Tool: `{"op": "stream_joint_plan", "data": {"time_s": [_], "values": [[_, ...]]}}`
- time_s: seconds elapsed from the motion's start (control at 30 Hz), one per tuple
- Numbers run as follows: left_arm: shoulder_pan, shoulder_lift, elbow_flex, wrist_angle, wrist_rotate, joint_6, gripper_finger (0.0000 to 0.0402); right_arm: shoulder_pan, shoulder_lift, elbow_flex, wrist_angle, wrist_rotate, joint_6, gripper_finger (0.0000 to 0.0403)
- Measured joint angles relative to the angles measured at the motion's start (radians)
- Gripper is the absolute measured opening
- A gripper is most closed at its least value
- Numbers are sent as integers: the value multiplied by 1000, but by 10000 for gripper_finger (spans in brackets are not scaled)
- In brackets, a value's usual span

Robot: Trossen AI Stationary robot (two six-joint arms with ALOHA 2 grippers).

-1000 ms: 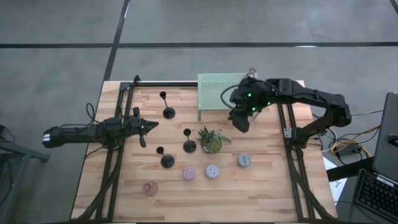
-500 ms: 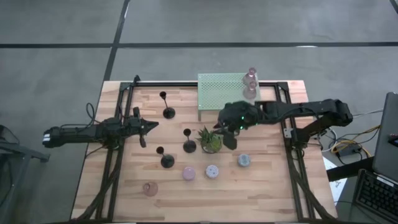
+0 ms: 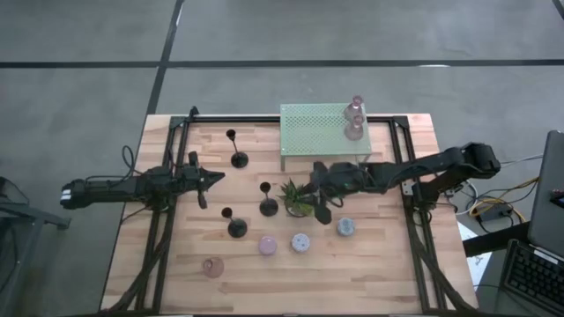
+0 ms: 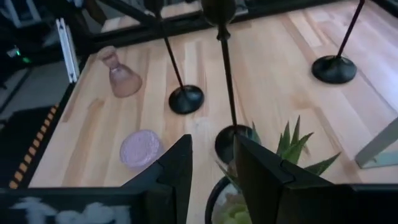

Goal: Pick & Place candle stick holders
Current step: Put the bottom right black candle holder on the shelf

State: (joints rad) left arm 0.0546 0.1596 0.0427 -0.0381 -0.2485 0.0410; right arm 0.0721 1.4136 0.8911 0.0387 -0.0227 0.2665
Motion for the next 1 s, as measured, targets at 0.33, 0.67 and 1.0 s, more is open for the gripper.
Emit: {"op": "stream_joint_plan", "data": {"time_s": [0.33, 0.67, 1.0], "values": [[0, 0, 0, 0, 0, 0, 23, 16, -1, -120, 269, 0, 26, 100], [0, 0, 0, 0, 0, 0, 23, 33, -1, -124, 290, 0, 13, 95], [0, 0, 0, 0, 0, 0, 23, 42, -1, -124, 297, 34, -4, 108]]}}
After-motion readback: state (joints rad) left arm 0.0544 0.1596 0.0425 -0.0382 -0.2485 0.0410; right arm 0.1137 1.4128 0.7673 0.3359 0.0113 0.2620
